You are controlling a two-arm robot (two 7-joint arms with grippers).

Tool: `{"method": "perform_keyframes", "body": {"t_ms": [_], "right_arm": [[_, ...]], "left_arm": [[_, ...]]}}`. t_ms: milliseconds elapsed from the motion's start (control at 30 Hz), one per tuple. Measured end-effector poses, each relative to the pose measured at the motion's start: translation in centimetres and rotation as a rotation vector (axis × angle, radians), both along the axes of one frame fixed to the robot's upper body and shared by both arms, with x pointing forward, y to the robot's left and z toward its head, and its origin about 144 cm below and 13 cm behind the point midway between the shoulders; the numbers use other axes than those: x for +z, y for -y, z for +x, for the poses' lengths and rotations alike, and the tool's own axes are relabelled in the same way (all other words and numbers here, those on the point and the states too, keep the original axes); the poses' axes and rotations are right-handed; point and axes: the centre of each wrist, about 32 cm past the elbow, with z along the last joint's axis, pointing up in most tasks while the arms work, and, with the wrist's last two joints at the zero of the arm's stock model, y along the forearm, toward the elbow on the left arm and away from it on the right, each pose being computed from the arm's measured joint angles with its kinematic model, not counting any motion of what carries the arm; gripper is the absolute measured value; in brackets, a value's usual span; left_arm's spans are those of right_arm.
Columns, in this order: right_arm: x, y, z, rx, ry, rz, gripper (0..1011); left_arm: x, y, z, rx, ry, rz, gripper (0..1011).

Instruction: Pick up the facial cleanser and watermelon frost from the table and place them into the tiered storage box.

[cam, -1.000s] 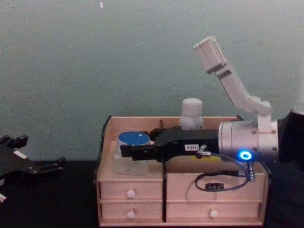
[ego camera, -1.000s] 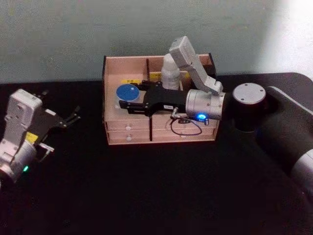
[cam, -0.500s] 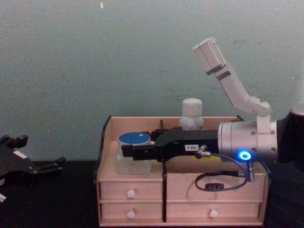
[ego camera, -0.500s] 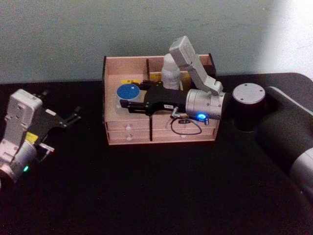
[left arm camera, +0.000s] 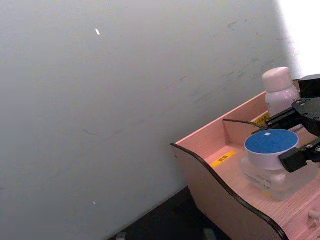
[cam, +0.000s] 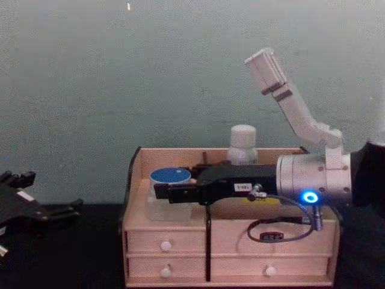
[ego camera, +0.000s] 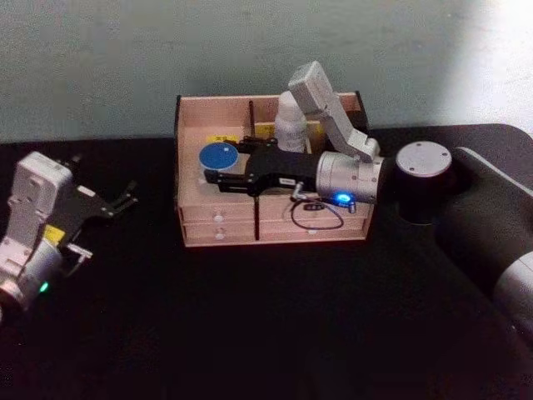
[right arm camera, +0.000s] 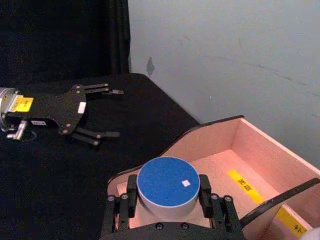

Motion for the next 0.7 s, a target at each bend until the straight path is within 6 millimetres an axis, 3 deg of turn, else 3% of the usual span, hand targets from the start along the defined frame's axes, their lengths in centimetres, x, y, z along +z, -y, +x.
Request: {"method": "perform_keyframes", "body": {"t_ms": [500, 700], "right_arm": [[-0.03, 0.01, -0.03, 0.001, -0.001, -0.001, 735], [-0.03, 0.01, -0.03, 0.001, -0.001, -0.001, 886]], "left_arm": [[0.00, 0.00, 0.00, 0.000, 0.000, 0.000, 1001], [0.00, 0.00, 0.00, 0.000, 0.000, 0.000, 1001]]}}
